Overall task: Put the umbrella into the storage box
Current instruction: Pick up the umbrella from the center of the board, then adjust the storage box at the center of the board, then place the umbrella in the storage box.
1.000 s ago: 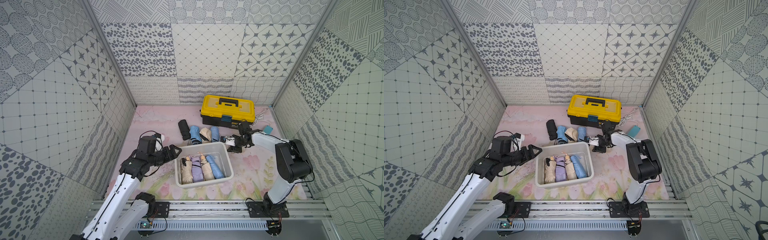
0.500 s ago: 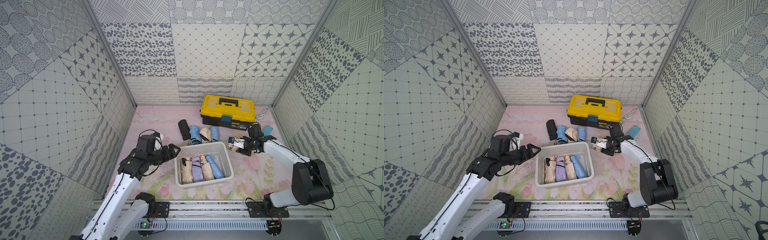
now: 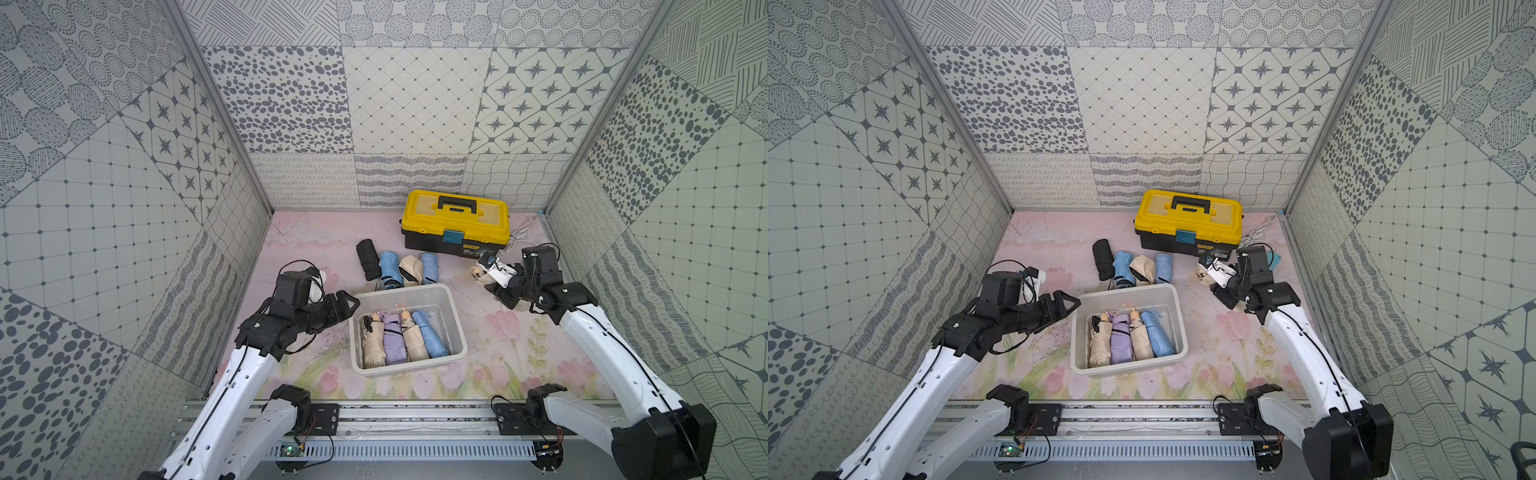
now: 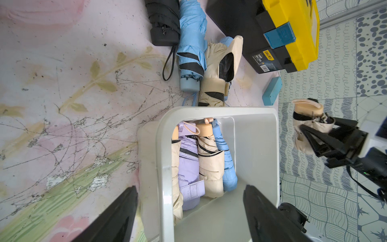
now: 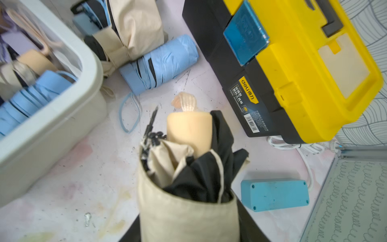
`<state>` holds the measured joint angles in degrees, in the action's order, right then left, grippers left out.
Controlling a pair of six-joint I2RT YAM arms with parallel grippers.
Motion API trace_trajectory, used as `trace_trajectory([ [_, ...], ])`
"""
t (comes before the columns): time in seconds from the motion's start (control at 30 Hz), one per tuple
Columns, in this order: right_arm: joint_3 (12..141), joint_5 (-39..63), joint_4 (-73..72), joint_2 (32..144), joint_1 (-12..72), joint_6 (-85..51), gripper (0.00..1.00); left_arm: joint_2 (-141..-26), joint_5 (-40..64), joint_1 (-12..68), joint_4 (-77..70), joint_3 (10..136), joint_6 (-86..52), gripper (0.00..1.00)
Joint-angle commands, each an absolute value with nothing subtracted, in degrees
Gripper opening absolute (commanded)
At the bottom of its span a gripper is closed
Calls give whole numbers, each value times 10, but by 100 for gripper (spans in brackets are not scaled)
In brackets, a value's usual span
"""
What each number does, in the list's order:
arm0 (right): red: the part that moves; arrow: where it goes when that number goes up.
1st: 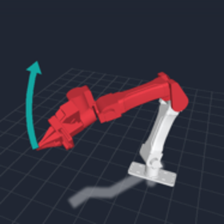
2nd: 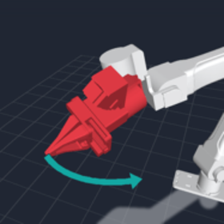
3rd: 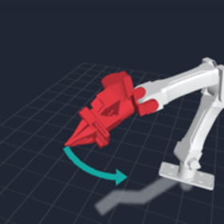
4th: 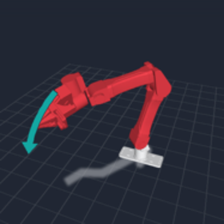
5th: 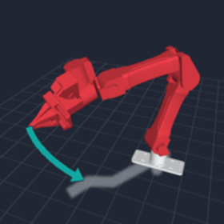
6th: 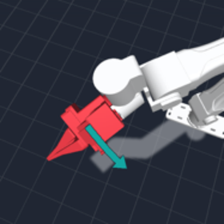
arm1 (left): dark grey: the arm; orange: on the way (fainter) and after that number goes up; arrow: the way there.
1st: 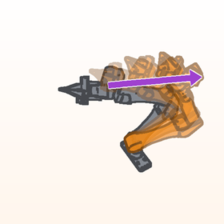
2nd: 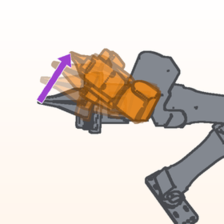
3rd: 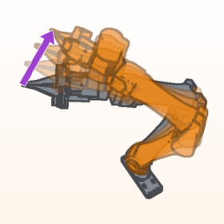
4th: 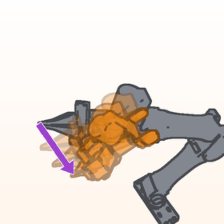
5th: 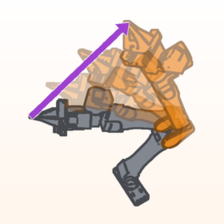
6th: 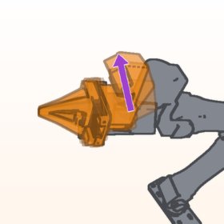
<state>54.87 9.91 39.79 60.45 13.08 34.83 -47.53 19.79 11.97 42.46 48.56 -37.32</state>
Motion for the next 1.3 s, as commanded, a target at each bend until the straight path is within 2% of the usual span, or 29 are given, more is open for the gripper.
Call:
trace_trajectory([
  [0.0,582,112,414,581,153,198,20,-472,221,120,450,474,-380,82],
  [0.17,595,101,434,566,244,63,18,-482,218,129,491,474,-384,74],
  [0.4,592,86,337,576,389,-177,13,-500,202,152,513,471,-371,69],
  [0.6,626,9,279,631,495,-364,10,-503,195,187,489,450,-396,54],
  [0.77,630,0,212,689,543,-535,10,-498,198,206,478,439,-417,41],
  [1.0,625,-75,154,740,599,-645,11,-485,188,229,444,424,-459,26],
  [1.27,616,-96,139,786,630,-678,12,-500,138,294,425,446,-522,19],
])
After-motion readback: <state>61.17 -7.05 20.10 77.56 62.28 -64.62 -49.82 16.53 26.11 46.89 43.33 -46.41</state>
